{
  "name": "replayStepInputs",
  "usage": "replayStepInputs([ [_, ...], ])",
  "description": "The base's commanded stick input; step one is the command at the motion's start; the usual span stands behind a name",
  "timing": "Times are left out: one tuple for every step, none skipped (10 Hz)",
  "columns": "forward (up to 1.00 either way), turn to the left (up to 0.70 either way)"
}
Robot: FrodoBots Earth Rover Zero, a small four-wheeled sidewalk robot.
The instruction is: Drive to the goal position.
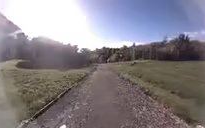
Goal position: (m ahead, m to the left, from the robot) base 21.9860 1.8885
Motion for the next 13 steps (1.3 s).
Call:
replayStepInputs([
  [1.0, 0.12],
  [1.0, 0.25],
  [1.0, 0.33],
  [1.0, 0.16],
  [1.0, 0.01],
  [1.0, 0.01],
  [1.0, 0.01],
  [1.0, 0.01],
  [1.0, 0.01],
  [1.0, 0.01],
  [1.0, 0.01],
  [1.0, 0.01],
  [1.0, 0.01],
])
